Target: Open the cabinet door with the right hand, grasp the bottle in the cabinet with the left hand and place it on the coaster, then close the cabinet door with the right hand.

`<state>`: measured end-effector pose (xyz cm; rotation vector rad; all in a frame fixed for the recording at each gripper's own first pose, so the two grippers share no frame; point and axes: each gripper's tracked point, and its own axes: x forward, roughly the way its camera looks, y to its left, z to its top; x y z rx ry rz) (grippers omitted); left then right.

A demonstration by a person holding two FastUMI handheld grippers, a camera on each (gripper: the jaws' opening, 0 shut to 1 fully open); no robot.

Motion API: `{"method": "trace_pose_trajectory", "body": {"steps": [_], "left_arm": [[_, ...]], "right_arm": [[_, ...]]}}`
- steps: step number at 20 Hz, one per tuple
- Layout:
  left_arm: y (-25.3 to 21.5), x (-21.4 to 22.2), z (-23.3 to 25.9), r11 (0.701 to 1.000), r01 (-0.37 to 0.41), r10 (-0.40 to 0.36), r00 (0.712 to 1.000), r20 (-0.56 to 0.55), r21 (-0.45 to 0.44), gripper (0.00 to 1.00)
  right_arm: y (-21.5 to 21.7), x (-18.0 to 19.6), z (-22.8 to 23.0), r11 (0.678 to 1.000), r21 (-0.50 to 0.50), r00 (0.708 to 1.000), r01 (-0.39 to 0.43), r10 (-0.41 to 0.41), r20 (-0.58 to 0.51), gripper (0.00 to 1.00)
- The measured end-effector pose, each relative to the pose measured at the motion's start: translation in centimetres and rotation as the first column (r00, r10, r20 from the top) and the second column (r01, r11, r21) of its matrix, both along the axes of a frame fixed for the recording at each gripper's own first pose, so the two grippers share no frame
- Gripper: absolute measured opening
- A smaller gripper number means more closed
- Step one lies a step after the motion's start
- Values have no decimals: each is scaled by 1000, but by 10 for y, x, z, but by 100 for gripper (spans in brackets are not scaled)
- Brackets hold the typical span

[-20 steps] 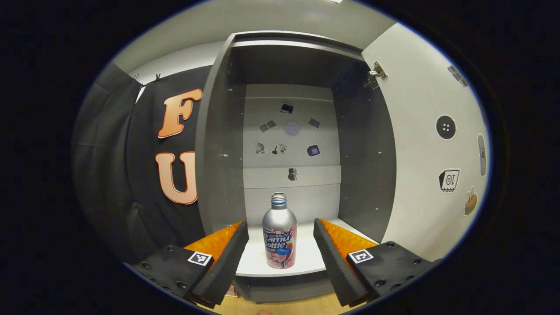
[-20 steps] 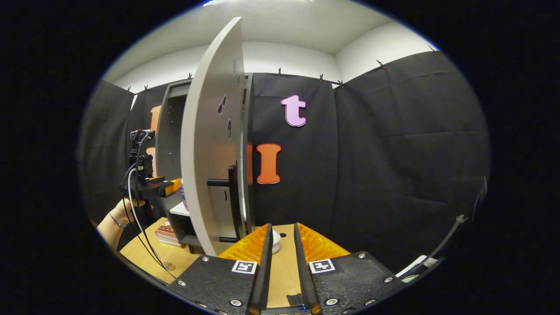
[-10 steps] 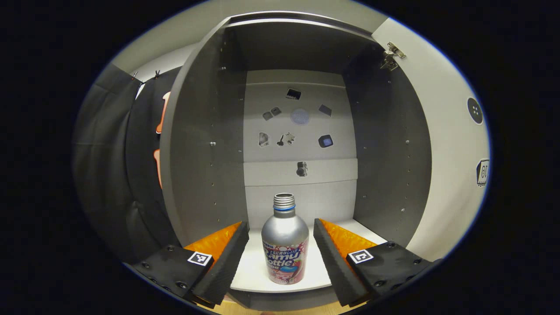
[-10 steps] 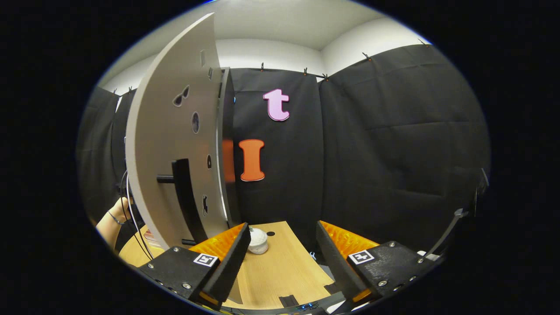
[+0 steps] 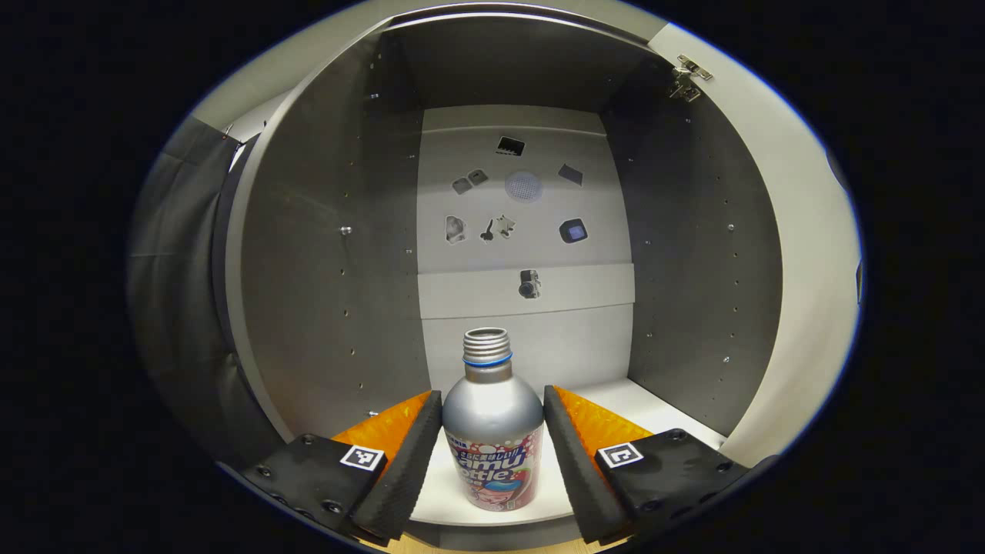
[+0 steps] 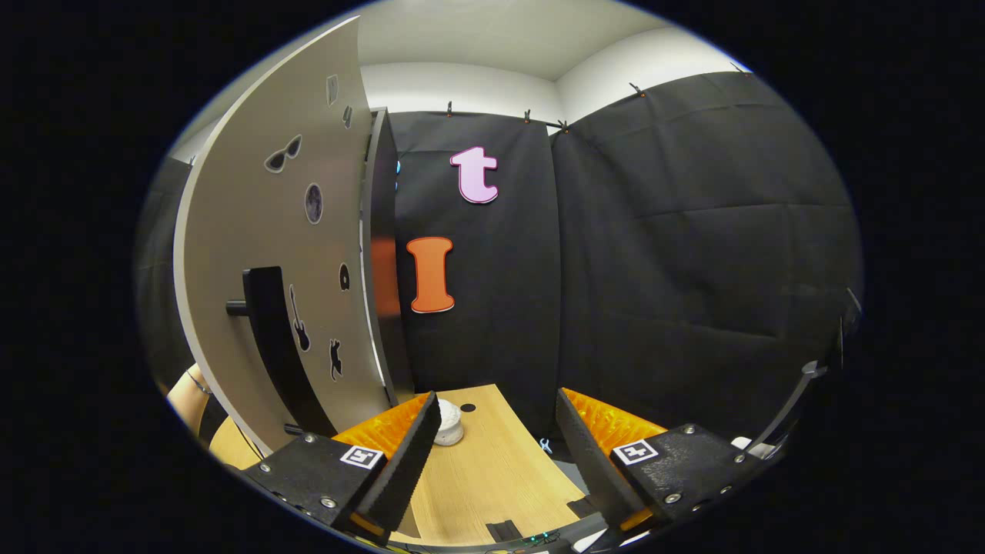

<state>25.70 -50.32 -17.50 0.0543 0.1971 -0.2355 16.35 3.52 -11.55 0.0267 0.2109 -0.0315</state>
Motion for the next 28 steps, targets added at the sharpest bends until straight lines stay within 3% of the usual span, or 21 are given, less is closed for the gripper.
{"method": "trace_pose_trajectory", "body": {"steps": [3, 4, 6, 7, 9, 10, 11, 14, 15, 16, 19, 20, 22, 27, 28], "left_arm": [[0, -10, 4, 1000, 10, -10, 1000, -15, -14, 84], [5, -17, 7, 1000, 6, -7, 1000, -15, -17, 84], [12, -29, 21, 999, 8, -8, 1000, 1, -35, 85], [15, -37, 28, 999, 15, -15, 1000, 8, -48, 85], [20, -57, 40, 997, 28, -27, 1000, 15, -75, 84], [24, -67, 44, 995, 34, -33, 999, 15, -89, 85], [29, -76, 49, 994, 37, -35, 999, 17, -101, 84], [50, -98, 58, 993, 28, -24, 999, 28, -116, 84], [59, -105, 58, 993, 25, -22, 999, 26, -116, 84], [71, -111, 56, 994, 17, -14, 1000, 22, -112, 84], [108, -128, 47, 996, -31, 32, 999, 16, -87, 84], [121, -134, 43, 996, -46, 47, 999, 15, -75, 84], [143, -145, 29, 995, -72, 72, 997, -5, -63, 85], [191, -169, -10, 991, -113, 111, 993, -27, -72, 82], [200, -174, -20, 991, -118, 116, 993, -32, -63, 84]], "right_arm": [[-1, 2, 1, 1000, 8, 1000, 5, -5, -2, 93], [-1, 1, 0, 1000, 10, 1000, 4, -4, -1, 98], [-1, 2, 1, 1000, 13, 1000, 6, -6, 2, 93], [-2, 3, 1, 1000, 14, 1000, 7, -7, 4, 98], [-1, 3, 2, 1000, 16, 1000, 3, -4, 6, 93], [0, 2, 2, 1000, 16, 1000, 1, -1, 7, 99], [0, 3, 2, 1000, 15, 1000, -3, 3, 8, 93], [4, 1, 3, 1000, 14, 1000, -21, 21, 8, 93], [4, 1, 3, 1000, 11, 1000, -27, 27, 9, 99], [5, 1, 3, 999, 8, 999, -31, 31, 9, 93], [8, 0, 3, 999, 13, 999, -34, 34, 10, 93], [9, -1, 3, 999, 15, 999, -34, 34, 11, 98], [9, 0, 3, 1000, 10, 1000, -27, 27, 10, 93], [9, -5, 2, 1000, 11, 1000, 2, -2, -4, 93], [9, -6, 2, 1000, 9, 1000, 6, -6, -3, 99]]}}
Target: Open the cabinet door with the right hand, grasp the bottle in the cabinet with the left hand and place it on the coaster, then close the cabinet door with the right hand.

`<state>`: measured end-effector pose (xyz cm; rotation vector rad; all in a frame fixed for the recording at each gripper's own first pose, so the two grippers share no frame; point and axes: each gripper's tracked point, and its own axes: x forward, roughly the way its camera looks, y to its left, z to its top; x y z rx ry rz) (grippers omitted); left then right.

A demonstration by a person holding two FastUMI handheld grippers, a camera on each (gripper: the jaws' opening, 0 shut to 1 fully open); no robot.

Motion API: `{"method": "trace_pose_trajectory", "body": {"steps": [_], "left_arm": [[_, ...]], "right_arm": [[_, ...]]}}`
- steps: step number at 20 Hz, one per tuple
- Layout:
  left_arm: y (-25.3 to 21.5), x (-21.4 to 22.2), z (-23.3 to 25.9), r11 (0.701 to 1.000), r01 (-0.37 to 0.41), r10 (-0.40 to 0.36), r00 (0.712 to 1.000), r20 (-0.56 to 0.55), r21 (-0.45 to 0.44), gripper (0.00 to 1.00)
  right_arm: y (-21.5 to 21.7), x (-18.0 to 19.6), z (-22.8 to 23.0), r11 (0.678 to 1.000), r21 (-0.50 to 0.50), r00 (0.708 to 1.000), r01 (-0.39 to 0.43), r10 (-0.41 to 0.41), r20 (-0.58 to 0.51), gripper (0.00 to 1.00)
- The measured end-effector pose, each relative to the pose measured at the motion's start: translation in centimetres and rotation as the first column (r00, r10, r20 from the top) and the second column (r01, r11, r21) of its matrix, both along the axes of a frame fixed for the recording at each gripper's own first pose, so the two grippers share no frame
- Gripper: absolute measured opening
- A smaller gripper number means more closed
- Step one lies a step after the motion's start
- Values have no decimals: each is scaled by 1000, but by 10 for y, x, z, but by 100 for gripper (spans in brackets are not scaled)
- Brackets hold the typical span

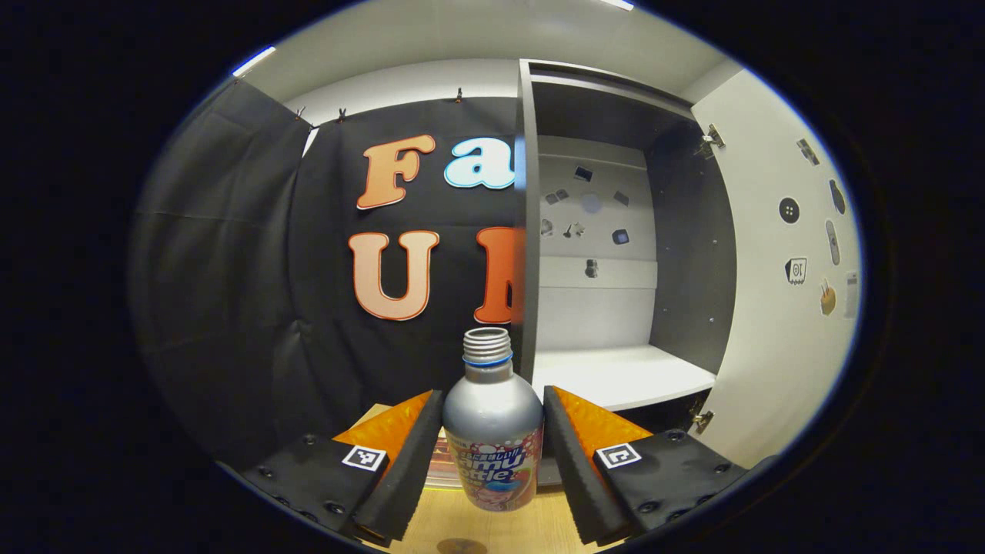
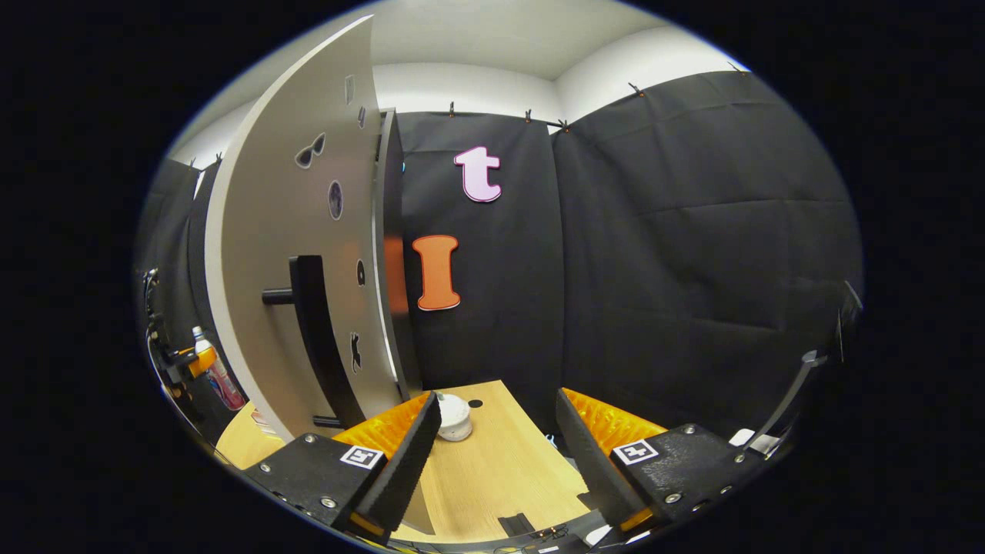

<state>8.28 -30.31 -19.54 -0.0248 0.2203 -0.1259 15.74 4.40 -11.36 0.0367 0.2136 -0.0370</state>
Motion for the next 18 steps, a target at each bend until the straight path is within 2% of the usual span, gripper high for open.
{"method": "trace_pose_trajectory", "body": {"steps": [6, 11, 12, 13, 18], "left_arm": [[30, -25, -64, 1000, -11, 11, 999, -40, -5, 84], [27, -47, -123, 1000, 21, -19, 996, -92, 21, 84], [26, -49, -133, 1000, 26, -24, 995, -99, 16, 84], [24, -52, -142, 999, 31, -30, 994, -109, 9, 85], [23, -54, -188, 1000, 20, -19, 988, -156, 0, 84]], "right_arm": [[0, -3, -2, 1000, -8, 1000, 18, -18, -15, 99], [1, -7, -5, 999, -3, 998, 39, -39, -40, 99], [0, -8, -5, 999, -4, 998, 45, -45, -42, 93], [0, -8, -5, 999, -4, 998, 49, -49, -44, 99], [-2, -7, -4, 998, -17, 997, 66, -67, -41, 99]]}}
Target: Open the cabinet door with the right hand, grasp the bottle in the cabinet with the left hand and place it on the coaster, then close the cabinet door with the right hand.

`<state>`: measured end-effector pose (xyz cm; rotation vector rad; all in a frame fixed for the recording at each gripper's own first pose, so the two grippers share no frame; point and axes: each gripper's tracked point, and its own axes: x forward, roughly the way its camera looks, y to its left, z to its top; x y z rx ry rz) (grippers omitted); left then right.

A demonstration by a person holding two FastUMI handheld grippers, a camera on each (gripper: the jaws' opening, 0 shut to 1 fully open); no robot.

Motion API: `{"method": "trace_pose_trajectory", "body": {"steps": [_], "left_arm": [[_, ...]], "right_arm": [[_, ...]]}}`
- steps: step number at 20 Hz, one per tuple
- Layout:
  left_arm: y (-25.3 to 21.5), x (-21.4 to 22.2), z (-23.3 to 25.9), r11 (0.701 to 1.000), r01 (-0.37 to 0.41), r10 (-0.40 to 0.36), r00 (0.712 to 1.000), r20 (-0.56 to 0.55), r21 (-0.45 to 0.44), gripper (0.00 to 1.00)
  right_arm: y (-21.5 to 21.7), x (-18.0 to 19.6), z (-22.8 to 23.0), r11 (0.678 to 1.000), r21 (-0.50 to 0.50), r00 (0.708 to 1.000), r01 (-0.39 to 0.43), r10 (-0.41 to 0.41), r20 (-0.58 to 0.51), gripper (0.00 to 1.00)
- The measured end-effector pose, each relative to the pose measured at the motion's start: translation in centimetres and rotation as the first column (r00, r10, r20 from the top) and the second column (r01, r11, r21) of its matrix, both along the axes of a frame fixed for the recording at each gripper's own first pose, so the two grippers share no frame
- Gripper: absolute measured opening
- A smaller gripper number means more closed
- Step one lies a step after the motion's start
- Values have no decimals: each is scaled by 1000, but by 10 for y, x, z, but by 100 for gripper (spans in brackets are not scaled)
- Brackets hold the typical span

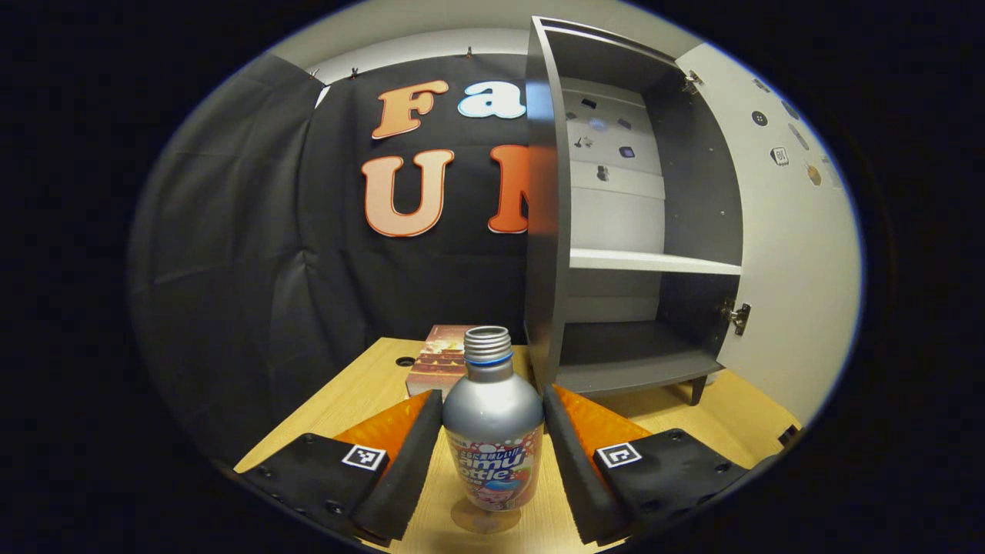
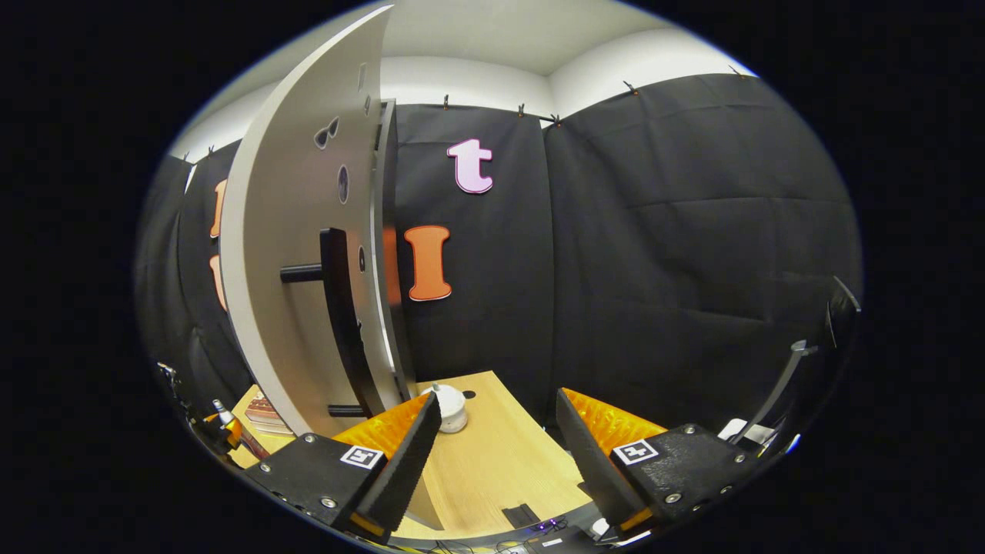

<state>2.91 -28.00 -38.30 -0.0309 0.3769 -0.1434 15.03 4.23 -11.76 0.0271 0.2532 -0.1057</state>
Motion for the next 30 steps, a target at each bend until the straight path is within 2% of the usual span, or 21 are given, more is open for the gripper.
{"method": "trace_pose_trajectory", "body": {"steps": [6, 7, 9, 13, 14, 16, 17, 18, 19, 21, 22, 30], "left_arm": [[8, 5, -41, 1000, -6, 7, 999, -37, 20, 84], [9, 6, -50, 1000, -4, 5, 999, -48, 24, 86], [13, 3, -63, 999, -4, 6, 998, -62, 36, 85], [14, 5, -84, 1000, -12, 13, 996, -89, 16, 84], [14, 4, -87, 1000, -13, 14, 996, -91, 9, 85], [14, 2, -90, 1000, -16, 17, 996, -93, 4, 85], [14, 3, -89, 1000, -15, 15, 997, -78, 7, 86], [14, 4, -89, 1000, -13, 14, 997, -72, 13, 85], [15, 3, -93, 1000, -14, 16, 997, -75, 23, 84], [15, 1, -91, 1000, -14, 16, 998, -62, 28, 85], [14, 0, -92, 999, -16, 18, 998, -66, 29, 85], [13, -16, -88, 999, -11, 14, 997, -71, 40, 86]], "right_arm": [[-5, -1, 0, 999, -7, 999, 47, -47, -2, 99], [-7, -1, 0, 998, -12, 999, 54, -54, -6, 93], [-9, -3, -1, 998, -14, 998, 67, -67, -15, 93], [-13, -7, -5, 996, -25, 995, 84, -85, -44, 93], [-15, -9, -6, 995, -31, 995, 90, -91, -50, 99], [-18, -10, -5, 994, -43, 994, 97, -99, -54, 99], [-20, -9, -5, 994, -49, 993, 99, -102, -54, 93], [-21, -8, -5, 994, -53, 993, 99, -102, -55, 93], [-21, -8, -5, 994, -53, 993, 99, -102, -56, 99], [-19, -9, -6, 995, -41, 993, 96, -98, -59, 99], [-18, -9, -6, 995, -34, 994, 95, -97, -60, 93], [-16, -11, -11, 996, -13, 992, 89, -90, -84, 93]]}}
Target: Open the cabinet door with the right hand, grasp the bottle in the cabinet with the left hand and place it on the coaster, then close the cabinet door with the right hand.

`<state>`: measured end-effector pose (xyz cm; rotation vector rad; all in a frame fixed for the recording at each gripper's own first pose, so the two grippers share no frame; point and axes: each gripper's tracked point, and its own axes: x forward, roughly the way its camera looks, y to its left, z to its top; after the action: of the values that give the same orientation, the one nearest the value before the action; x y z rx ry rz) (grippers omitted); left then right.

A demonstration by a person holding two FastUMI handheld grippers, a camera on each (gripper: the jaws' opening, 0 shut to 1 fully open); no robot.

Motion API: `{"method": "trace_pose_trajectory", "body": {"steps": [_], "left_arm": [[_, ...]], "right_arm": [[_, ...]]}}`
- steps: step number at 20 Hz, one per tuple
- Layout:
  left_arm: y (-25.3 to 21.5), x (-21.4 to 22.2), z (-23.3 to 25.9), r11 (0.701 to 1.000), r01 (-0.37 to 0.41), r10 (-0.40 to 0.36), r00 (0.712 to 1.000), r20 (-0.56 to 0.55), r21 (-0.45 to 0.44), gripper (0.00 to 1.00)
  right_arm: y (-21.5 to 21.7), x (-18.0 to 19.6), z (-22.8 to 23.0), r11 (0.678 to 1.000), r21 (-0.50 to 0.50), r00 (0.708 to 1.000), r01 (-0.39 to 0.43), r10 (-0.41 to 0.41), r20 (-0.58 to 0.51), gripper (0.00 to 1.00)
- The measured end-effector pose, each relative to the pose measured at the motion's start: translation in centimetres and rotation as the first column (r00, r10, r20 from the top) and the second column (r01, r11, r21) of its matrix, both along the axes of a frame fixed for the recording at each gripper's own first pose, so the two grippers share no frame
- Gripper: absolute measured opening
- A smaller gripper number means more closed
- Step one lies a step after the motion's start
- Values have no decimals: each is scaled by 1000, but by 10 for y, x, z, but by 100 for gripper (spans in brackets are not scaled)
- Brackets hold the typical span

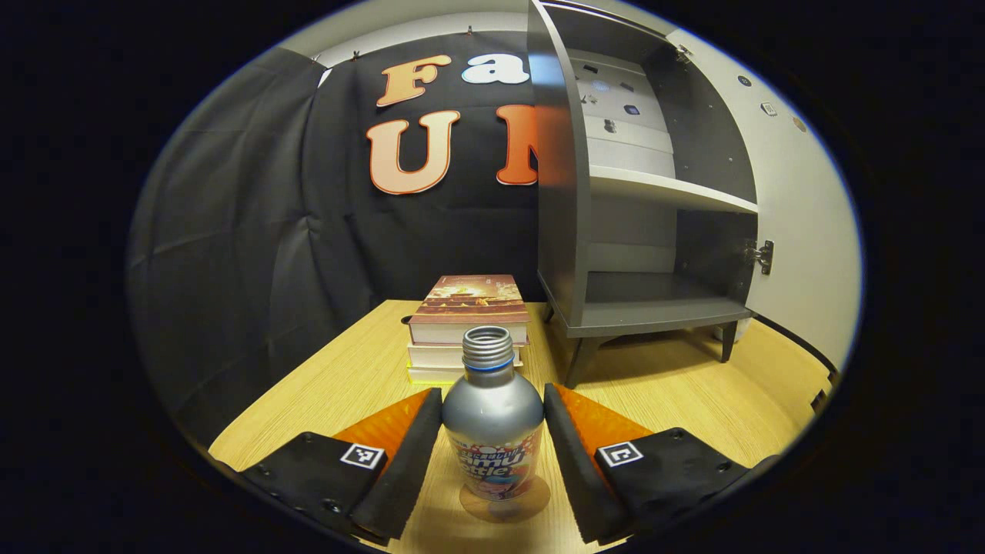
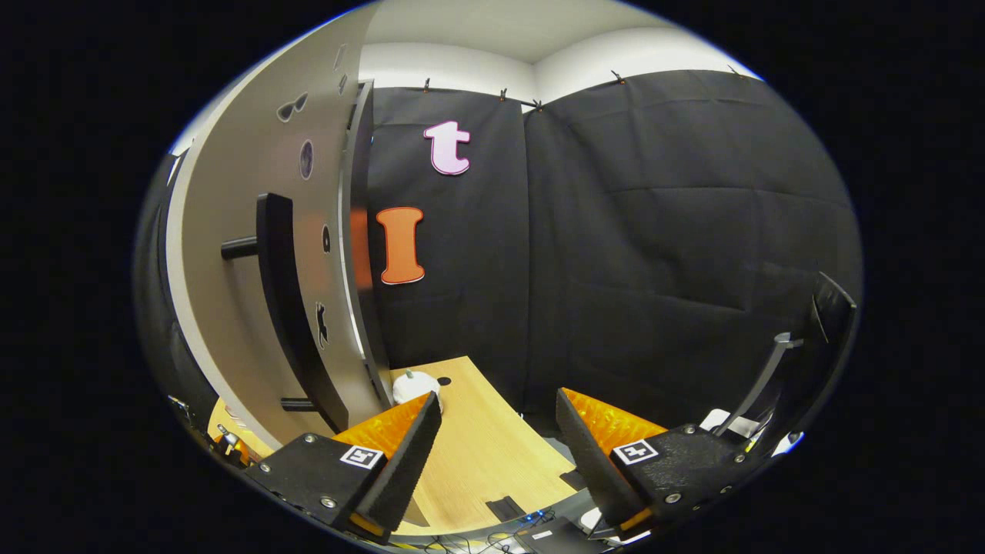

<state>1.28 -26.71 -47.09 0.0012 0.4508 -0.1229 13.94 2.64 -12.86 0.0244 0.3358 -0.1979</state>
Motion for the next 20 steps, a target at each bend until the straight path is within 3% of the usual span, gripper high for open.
{"method": "trace_pose_trajectory", "body": {"steps": [19, 20], "left_arm": [[-1, -37, 10, 999, -51, 52, 997, -58, 19, 94], [-1, -39, 16, 998, -53, 54, 997, -53, 18, 94]], "right_arm": [[2, 0, -7, 999, 27, 999, -19, 20, -29, 93], [2, 1, -7, 999, 26, 999, -26, 27, -29, 99]]}}
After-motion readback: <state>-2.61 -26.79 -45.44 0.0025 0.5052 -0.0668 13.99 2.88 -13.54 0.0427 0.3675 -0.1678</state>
